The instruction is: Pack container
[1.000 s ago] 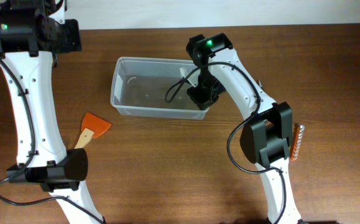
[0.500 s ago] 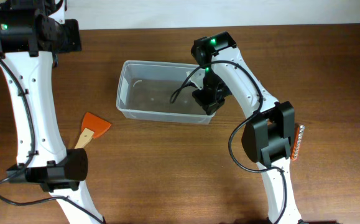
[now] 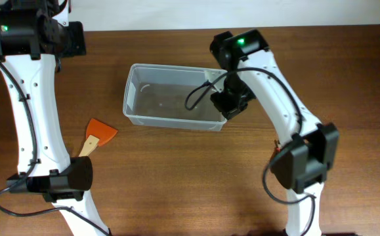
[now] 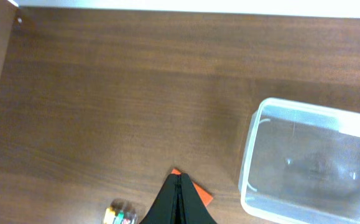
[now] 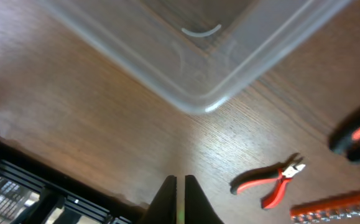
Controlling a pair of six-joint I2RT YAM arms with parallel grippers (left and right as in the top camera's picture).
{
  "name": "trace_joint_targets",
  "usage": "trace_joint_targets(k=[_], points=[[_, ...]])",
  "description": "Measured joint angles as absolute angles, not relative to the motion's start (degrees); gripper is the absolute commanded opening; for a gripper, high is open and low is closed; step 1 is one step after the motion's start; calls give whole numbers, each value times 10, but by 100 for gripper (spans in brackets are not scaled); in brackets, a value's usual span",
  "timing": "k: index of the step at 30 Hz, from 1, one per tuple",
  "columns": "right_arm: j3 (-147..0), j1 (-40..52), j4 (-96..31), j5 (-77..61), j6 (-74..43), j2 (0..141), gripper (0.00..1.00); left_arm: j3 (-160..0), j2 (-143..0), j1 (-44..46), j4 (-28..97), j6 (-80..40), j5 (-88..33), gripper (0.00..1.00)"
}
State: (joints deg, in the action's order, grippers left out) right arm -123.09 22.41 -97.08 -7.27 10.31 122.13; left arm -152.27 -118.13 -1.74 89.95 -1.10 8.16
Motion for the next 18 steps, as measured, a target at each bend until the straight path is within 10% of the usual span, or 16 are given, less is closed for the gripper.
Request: trace_joint_targets(k=[8, 18], points=[[-1229, 224, -969, -62, 103, 1066, 17, -1522, -1158, -10, 964, -4, 57, 2], [-1228, 224, -938, -58, 103, 968, 4, -1334, -1118, 67, 859, 84, -8, 2]])
